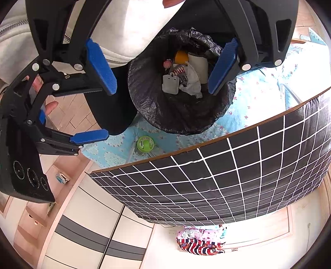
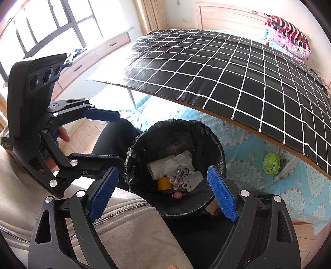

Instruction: Collect trash

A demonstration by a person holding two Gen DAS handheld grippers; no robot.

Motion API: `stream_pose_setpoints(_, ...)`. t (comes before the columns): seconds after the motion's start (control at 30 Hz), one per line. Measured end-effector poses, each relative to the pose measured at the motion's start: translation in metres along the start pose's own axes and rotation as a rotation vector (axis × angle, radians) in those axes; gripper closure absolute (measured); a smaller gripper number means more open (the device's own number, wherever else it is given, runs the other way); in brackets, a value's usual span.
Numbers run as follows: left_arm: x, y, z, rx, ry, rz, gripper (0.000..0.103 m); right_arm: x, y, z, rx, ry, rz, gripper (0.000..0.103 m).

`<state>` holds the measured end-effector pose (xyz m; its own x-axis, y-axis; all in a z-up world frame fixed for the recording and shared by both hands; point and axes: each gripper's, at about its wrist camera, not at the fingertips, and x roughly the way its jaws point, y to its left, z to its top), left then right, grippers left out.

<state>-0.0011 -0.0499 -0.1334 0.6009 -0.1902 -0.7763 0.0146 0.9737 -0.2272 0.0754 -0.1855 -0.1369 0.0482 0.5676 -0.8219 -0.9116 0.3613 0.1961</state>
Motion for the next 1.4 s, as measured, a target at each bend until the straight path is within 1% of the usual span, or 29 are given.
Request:
stream_pose_setpoints(0.53, 0.0005, 0.0001, 0.0003, 0.001, 0.002, 0.000, 0.016, 0.0005, -0.0003, 0.0000, 0.000, 0.000, 0.001, 0.016)
stream_pose_setpoints(0.87, -0.0014, -0.0024, -0.0008, 0.009, -0.011, -0.005, 0.016, 0.0003, -0.0004, -0.0002, -0.001, 0.000, 0.001, 0.016)
stream_pose_setpoints(1.4, -0.0011, -0.0022, -0.0006, -0.002, -0.008, -0.002, 0.016, 0.0006, 0.0006, -0.0005, -0.002, -0.002, 0.000, 0.016)
